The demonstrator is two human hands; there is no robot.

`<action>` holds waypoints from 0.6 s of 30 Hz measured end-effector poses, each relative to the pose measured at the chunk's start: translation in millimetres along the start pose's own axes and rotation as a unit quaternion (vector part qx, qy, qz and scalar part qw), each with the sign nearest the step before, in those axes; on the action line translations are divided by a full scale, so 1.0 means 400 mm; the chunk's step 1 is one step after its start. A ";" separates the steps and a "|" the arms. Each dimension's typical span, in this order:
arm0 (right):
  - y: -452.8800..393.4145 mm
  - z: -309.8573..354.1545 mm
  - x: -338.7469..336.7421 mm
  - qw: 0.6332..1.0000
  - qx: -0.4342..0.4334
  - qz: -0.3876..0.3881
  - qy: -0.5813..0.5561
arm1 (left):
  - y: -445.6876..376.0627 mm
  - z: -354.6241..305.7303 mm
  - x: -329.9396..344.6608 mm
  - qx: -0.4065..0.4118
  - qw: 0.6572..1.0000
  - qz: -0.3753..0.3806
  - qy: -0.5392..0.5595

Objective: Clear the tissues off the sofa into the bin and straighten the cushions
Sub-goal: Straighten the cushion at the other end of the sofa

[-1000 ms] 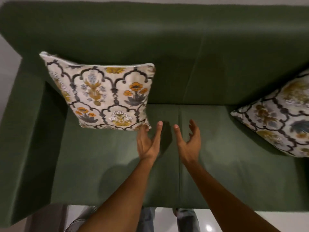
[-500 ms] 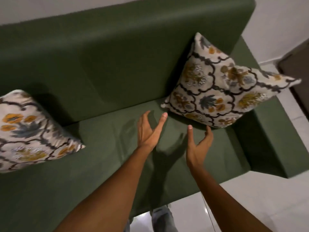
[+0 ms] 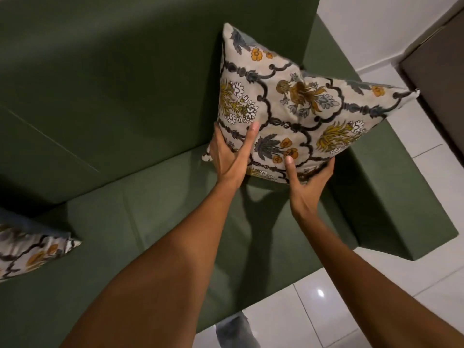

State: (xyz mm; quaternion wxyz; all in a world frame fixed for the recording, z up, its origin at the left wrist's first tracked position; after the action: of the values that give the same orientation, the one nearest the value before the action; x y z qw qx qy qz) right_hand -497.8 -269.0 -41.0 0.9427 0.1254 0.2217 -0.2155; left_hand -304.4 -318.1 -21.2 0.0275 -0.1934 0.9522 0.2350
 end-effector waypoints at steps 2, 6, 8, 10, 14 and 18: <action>0.000 0.000 0.012 1.000 -0.020 0.003 0.018 | 0.004 0.016 0.010 -0.010 1.000 -0.016 -0.009; -0.006 0.005 0.018 0.997 -0.062 0.018 0.043 | 0.030 0.030 -0.004 0.015 0.998 -0.061 -0.015; -0.012 0.020 0.027 0.995 -0.076 0.041 0.049 | 0.051 0.039 -0.033 0.010 0.995 -0.102 -0.016; -0.011 0.045 0.046 0.992 -0.094 0.067 0.048 | 0.076 0.053 -0.079 -0.002 0.987 -0.161 -0.019; -0.006 0.123 0.118 0.982 -0.138 0.123 0.040 | 0.095 0.089 -0.193 -0.001 0.968 -0.251 -0.010; 0.003 0.167 0.189 0.973 -0.159 0.152 0.066 | 0.093 0.113 -0.273 -0.012 0.968 -0.249 -0.025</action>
State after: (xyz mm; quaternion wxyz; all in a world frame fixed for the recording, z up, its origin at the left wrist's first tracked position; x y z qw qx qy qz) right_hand -411.8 -316.6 -18.4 0.9556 0.0204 0.2930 -0.0234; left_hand -219.4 -228.2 -29.5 0.1070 -0.4188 0.8700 0.2371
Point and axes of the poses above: each hand's wrist, its own y-axis away from the middle knuckle, its own x-axis out of the palm, z = x × y, the point moved 3 cm from there along -y, towards the middle knuckle, and after that the axes turned 7 degrees about y, right-handed, at the moved point
